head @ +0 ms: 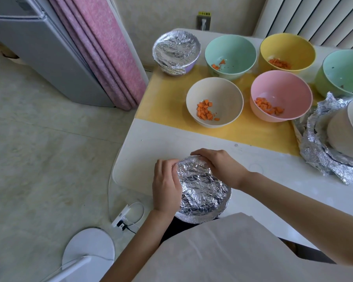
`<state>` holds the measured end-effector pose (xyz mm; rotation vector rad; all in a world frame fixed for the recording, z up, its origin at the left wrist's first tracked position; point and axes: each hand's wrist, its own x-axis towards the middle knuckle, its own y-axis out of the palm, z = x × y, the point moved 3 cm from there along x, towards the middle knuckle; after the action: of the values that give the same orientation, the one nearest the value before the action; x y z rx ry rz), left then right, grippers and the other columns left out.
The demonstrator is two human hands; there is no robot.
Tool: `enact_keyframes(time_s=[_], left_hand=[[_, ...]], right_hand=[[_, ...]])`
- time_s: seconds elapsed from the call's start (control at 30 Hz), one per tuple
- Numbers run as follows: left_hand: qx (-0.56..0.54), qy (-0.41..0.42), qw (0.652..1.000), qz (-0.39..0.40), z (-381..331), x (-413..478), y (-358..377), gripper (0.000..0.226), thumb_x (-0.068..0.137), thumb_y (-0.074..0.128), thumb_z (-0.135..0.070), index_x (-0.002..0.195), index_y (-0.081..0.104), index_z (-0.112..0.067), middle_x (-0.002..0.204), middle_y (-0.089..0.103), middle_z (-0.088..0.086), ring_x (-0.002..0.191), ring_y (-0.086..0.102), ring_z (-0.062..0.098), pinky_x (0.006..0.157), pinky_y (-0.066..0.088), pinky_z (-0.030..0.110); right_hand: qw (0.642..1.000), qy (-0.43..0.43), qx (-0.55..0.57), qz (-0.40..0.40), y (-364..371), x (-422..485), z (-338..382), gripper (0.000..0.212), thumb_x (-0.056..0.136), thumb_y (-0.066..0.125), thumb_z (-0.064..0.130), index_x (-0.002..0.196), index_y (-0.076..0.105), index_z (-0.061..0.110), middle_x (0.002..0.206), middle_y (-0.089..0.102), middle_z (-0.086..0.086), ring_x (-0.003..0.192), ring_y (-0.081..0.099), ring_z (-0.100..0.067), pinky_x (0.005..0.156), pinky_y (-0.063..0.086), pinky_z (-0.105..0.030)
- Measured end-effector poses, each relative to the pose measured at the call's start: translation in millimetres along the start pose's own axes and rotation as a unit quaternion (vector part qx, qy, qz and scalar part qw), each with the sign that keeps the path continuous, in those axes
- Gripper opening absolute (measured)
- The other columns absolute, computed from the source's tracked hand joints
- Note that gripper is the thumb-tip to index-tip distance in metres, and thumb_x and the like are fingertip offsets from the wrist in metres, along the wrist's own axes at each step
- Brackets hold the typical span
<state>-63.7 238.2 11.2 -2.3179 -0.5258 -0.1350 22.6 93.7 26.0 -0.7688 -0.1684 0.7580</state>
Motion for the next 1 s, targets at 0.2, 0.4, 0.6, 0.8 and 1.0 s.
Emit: enact_keyframes(time_s=[0.2, 0.4, 0.6, 0.8, 1.0], left_hand=[[0.021, 0.048, 0.995, 0.084, -7.7, 8.4, 5.4, 0.026, 0.094, 0.040, -0.021, 0.098, 0.061, -0.006, 0.092, 0.059, 0.004, 0.085, 0.054, 0.015, 0.075, 0.040, 0.019], [-0.007, 0.037, 0.994, 0.104, -10.5, 14.3, 6.6, 0.033, 0.093, 0.038, -0.024, 0.100, 0.063, -0.004, 0.092, 0.067, 0.005, 0.083, 0.056, 0.010, 0.072, 0.039, 0.014], [0.021, 0.053, 0.993, 0.100, -7.2, 12.0, 12.2, 0.015, 0.086, 0.054, -0.004, 0.097, 0.064, -0.004, 0.086, 0.070, 0.005, 0.082, 0.056, 0.013, 0.067, 0.042, 0.019], [0.014, 0.030, 0.997, 0.068, -4.3, 11.2, 7.0, 0.022, 0.090, 0.044, -0.010, 0.099, 0.063, -0.003, 0.087, 0.070, 0.007, 0.089, 0.057, 0.011, 0.073, 0.041, 0.014], [0.020, -0.007, 0.999, 0.042, -1.5, 10.1, 3.0, 0.014, 0.089, 0.051, -0.006, 0.094, 0.064, -0.003, 0.085, 0.070, 0.007, 0.081, 0.057, 0.015, 0.068, 0.040, 0.015]], right_hand=[[0.999, -0.028, -0.041, 0.021, 8.5, -5.0, -0.2, 0.032, 0.094, 0.049, 0.002, 0.123, 0.058, 0.010, 0.114, 0.067, -0.006, 0.099, 0.065, -0.025, 0.085, 0.048, -0.031], [0.998, 0.029, 0.014, 0.061, 2.7, 1.5, -4.1, 0.033, 0.100, 0.038, 0.019, 0.130, 0.051, 0.009, 0.116, 0.065, -0.007, 0.096, 0.060, -0.020, 0.078, 0.035, -0.015], [0.993, 0.043, -0.006, 0.113, 1.6, 3.2, -8.0, 0.034, 0.101, 0.036, 0.019, 0.131, 0.050, 0.010, 0.121, 0.062, -0.006, 0.107, 0.058, -0.022, 0.082, 0.037, -0.021], [0.998, 0.046, 0.011, 0.046, -1.7, -1.9, -5.5, 0.035, 0.101, 0.036, 0.023, 0.130, 0.050, 0.010, 0.117, 0.064, -0.006, 0.104, 0.060, -0.022, 0.078, 0.034, -0.015], [0.999, 0.035, -0.017, -0.016, 3.2, -5.9, -10.4, 0.033, 0.094, 0.047, 0.001, 0.121, 0.059, 0.014, 0.108, 0.069, -0.005, 0.098, 0.064, -0.022, 0.083, 0.044, -0.023]])
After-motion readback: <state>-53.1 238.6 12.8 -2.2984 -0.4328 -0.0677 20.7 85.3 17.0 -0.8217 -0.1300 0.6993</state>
